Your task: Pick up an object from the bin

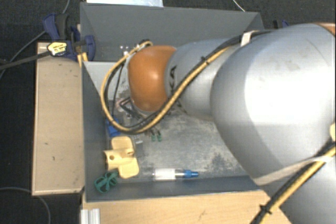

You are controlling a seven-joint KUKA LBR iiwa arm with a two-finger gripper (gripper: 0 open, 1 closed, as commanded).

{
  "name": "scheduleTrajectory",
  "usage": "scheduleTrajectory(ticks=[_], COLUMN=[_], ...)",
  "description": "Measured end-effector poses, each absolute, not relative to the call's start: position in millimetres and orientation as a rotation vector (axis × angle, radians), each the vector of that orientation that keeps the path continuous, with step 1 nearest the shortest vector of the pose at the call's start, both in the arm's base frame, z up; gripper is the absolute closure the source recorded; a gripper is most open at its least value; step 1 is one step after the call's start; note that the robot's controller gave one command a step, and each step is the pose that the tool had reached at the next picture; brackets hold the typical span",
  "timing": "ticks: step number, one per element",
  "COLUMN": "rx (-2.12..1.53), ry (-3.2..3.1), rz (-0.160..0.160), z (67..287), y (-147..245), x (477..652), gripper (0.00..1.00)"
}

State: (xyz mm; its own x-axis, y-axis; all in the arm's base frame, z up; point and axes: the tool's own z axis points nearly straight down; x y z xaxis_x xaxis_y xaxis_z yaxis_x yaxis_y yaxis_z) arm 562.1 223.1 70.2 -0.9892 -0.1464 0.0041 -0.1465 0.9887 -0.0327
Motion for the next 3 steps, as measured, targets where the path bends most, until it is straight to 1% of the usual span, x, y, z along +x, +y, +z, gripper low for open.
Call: scheduleTrajectory(ticks=[1, 2, 3], rx=[0.102, 0.305, 0.151], ry=[-3.146, -3.126, -3.146], rz=[0.018, 0.055, 0.018], z=[70.2, 71.1, 81.2], y=[210.6, 234.2, 245.9], x=[565.4, 501.4, 514.7], gripper=[0.0, 0.0, 1.0])
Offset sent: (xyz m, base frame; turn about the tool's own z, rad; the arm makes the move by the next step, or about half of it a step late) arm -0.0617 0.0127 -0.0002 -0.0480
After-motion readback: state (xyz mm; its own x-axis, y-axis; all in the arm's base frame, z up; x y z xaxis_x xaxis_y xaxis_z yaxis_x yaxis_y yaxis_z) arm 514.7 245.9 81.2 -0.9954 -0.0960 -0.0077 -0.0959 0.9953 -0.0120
